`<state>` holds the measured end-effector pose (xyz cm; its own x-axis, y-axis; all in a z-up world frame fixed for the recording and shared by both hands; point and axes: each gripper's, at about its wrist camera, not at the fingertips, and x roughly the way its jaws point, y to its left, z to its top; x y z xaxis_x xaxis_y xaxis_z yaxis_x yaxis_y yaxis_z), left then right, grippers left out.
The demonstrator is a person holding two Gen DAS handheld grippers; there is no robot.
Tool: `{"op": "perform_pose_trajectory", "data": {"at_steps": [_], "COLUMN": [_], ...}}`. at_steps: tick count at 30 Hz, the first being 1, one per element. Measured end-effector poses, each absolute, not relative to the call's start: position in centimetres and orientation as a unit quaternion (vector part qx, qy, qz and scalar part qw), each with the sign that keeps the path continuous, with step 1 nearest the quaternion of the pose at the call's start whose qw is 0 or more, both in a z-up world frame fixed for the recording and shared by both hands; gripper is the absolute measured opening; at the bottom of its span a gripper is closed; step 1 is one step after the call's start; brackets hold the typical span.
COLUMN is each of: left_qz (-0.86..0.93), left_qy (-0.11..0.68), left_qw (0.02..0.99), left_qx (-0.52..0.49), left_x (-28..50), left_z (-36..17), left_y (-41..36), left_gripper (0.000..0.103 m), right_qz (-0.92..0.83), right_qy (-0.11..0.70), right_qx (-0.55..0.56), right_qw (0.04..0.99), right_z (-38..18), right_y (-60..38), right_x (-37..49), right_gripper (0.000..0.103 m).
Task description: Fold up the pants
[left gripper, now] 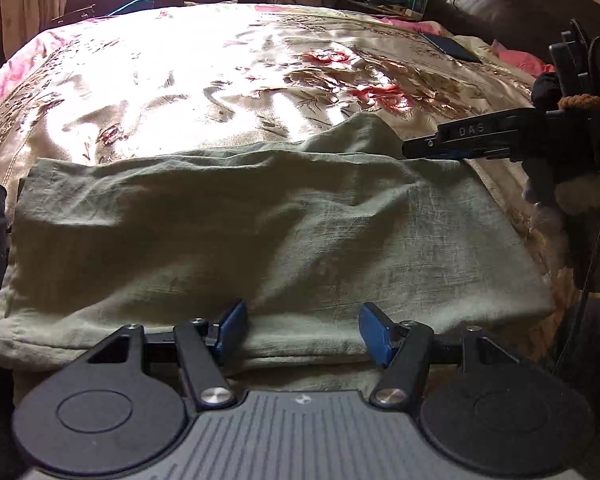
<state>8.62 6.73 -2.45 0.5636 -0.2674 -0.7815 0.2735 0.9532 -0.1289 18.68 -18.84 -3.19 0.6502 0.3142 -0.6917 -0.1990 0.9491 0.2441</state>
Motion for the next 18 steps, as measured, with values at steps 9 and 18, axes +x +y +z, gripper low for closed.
{"op": "perform_pose_trajectory", "data": {"at_steps": [9,18], "left_qz": [-0.169,-0.165], "left_qy": [0.427,0.443], "left_qw": [0.888,0.877], "left_qx": [0.019,0.083], "left_x": [7.3,6.1], "left_z": [-1.6,-2.2], "left_y": [2.9,-0.5], "left_gripper": [0.074,0.076], "right_qz": [0.152,0.170], "right_qy": [0.403,0.410], "right_qx": [0.176,0.249], "right_qw": [0.885,0.861], "right_z": [-2.8,-4.5], "right_y": [-25.7,-26.5], "right_x": [12.5,10.7], "right_gripper": [0.046,0.046]}}
